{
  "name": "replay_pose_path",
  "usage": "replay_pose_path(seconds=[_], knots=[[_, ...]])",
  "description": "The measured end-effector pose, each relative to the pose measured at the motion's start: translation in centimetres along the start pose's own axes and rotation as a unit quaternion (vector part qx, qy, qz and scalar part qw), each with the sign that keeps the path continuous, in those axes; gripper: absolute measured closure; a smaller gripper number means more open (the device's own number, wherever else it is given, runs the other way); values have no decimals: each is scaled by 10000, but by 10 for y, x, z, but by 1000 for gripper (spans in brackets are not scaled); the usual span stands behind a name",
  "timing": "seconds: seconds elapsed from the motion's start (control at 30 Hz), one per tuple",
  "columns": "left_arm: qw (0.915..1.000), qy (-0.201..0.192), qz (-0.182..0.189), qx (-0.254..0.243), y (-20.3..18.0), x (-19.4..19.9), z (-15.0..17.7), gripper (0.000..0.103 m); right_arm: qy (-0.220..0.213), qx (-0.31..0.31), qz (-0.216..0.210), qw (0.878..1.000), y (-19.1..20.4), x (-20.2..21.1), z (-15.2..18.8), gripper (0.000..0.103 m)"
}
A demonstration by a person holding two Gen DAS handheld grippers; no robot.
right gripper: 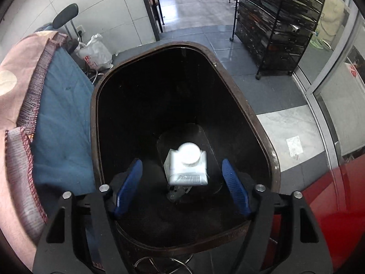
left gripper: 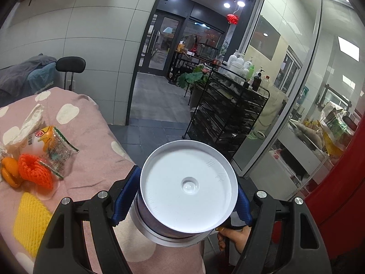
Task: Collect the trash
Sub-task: 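Carry both items over the black bin and open both tools to drop them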
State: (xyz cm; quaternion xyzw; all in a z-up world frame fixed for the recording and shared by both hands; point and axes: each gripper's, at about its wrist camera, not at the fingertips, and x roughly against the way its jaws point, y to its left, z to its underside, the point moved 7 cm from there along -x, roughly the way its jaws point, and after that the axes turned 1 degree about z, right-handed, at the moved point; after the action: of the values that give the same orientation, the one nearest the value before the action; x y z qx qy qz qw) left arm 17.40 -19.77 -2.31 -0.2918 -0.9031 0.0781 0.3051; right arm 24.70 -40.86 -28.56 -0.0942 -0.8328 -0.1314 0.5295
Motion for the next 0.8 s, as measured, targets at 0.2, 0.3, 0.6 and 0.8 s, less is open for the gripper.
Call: replay_pose_path(seconds=[0.2,0.3,0.6,0.8], knots=[[9988,368,295,-162,-27,-37,4,31,-425,-140,198,9988,-20,35,7,29],[9967,624,473,-221,-44,-61,9,31,-605,-296,382,9970,-38,52,12,24],[9876,1366,564,-532,-80,-130,39,31,-669,-903,636,9916,-93,74,35,24],[9820,1755,426,-556,-78,-157,55,31,-631,-1130,752,9887,-118,78,45,24]])
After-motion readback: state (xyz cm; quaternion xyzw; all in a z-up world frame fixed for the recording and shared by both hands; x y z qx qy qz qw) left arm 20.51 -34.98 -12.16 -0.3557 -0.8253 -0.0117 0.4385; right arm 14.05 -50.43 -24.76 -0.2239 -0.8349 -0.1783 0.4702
